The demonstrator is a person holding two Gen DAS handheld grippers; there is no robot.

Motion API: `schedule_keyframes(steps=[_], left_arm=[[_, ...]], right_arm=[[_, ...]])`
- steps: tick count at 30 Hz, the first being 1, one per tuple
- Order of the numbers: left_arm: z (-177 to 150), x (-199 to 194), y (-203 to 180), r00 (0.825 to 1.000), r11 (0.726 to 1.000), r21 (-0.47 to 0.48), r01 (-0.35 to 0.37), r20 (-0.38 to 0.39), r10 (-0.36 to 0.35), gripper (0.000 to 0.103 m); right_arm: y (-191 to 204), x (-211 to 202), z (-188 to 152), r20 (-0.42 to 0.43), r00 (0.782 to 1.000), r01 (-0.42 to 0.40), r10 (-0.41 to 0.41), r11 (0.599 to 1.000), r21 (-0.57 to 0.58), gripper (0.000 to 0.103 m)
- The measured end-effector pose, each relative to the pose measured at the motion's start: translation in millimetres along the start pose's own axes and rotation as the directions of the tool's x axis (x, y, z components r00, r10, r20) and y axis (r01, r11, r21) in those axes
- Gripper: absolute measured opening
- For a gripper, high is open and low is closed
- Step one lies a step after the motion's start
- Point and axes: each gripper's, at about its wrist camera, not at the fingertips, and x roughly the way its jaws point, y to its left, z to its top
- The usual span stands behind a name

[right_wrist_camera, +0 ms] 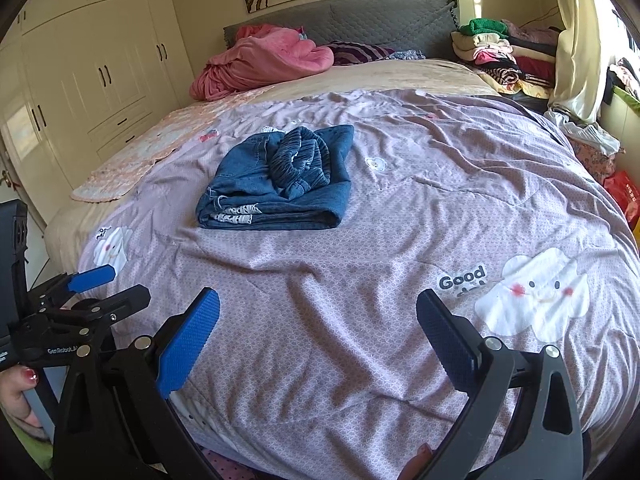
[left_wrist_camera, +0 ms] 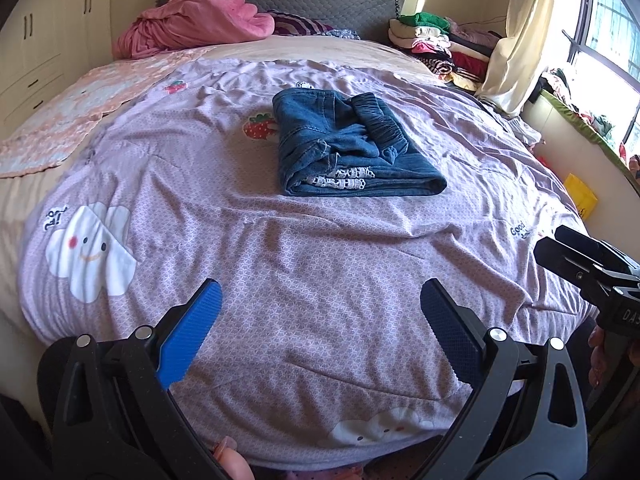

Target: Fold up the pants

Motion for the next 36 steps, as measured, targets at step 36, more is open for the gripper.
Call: schedule_keyframes(steps=[36], left_arm=[[1.7, -5.2, 0.6, 1.0, 1.0, 0.002, -0.02, 0.0, 0.02, 0.093]], right_arm=[[1.2, -3.5, 0.1, -0.015, 1.0, 0.013, -0.013, 1.0, 0.003, 0.098]])
